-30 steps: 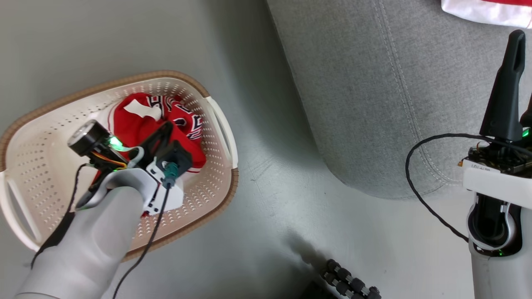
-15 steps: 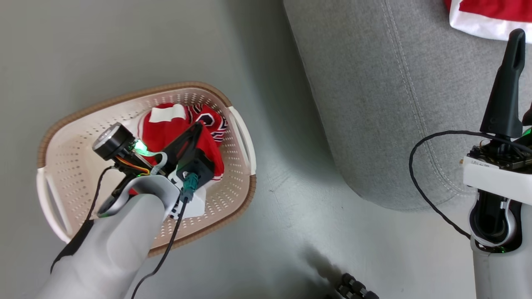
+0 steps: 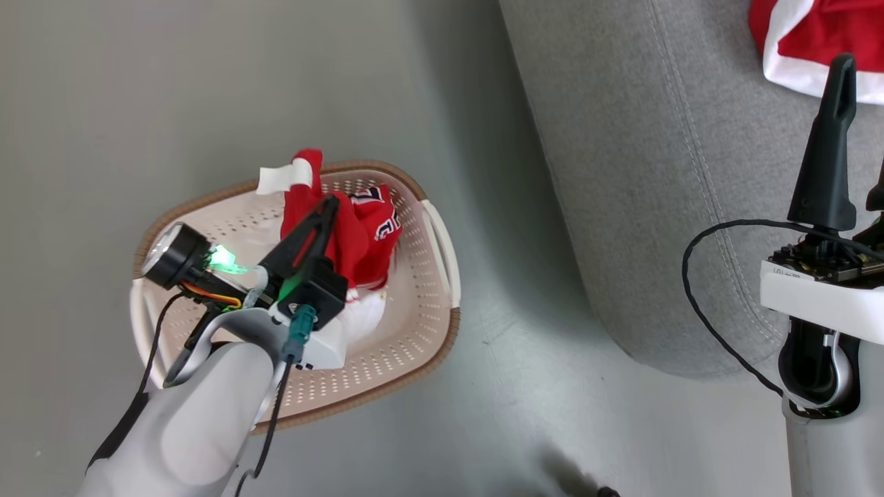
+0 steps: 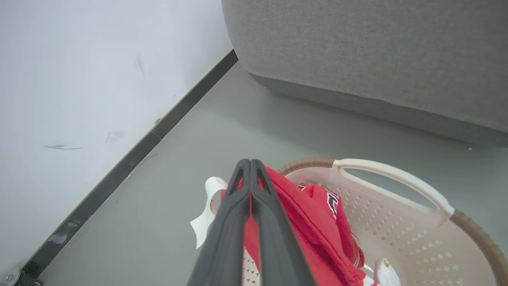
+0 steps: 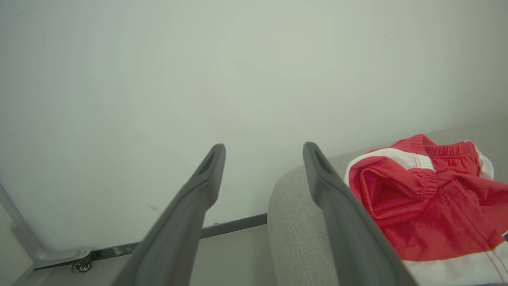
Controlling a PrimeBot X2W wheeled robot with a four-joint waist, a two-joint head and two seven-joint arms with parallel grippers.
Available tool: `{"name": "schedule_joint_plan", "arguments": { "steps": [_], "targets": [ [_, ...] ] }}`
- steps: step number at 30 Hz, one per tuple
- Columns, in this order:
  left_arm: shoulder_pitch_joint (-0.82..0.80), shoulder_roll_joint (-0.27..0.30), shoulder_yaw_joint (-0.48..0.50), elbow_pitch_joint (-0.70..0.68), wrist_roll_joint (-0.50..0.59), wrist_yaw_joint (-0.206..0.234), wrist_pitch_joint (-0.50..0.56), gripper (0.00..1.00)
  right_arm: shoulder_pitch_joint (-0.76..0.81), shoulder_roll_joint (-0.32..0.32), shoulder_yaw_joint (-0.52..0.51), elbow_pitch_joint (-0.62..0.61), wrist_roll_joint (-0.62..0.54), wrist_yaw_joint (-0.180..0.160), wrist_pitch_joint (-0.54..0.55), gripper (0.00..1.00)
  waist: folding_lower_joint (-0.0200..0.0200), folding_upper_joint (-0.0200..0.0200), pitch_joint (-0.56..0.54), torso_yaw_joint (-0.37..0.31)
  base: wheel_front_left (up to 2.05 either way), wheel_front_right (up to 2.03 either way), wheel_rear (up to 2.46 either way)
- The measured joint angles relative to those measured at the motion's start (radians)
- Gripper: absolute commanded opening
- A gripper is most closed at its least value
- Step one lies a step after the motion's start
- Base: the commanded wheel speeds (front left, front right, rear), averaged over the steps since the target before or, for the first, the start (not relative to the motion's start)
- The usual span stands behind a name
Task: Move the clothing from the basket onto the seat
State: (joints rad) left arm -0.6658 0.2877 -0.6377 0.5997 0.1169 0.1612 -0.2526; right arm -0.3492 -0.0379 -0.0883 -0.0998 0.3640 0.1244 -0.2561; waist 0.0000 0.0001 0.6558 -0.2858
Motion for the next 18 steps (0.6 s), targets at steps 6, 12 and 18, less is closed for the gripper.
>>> {"name": "schedule_joint_plan", "arguments": {
  "steps": [6, 12, 18],
  "targets": [
    [0.027, 0.01, 0.049, -0.084, -0.045, 0.045, 0.0, 0.0, 0.001, -0.001, -0.002, 0.009, -0.034, 0.0, 0.0, 1.0, 0.0, 0.0, -0.043, 0.034, 0.0, 0.0, 0.0],
    [0.049, 0.016, 0.076, -0.166, -0.067, 0.068, 0.0, 0.0, 0.002, -0.002, -0.004, 0.014, -0.072, 0.0, 0.0, 1.0, 0.0, 0.0, -0.089, 0.067, 0.0, 0.0, 0.0],
    [0.071, 0.019, 0.088, -0.248, -0.087, 0.092, 0.0, 0.0, 0.006, -0.003, -0.005, 0.024, -0.107, 0.0, 0.0, 1.0, 0.0, 0.0, -0.138, 0.099, 0.0, 0.0, 0.0]
  ]
}}
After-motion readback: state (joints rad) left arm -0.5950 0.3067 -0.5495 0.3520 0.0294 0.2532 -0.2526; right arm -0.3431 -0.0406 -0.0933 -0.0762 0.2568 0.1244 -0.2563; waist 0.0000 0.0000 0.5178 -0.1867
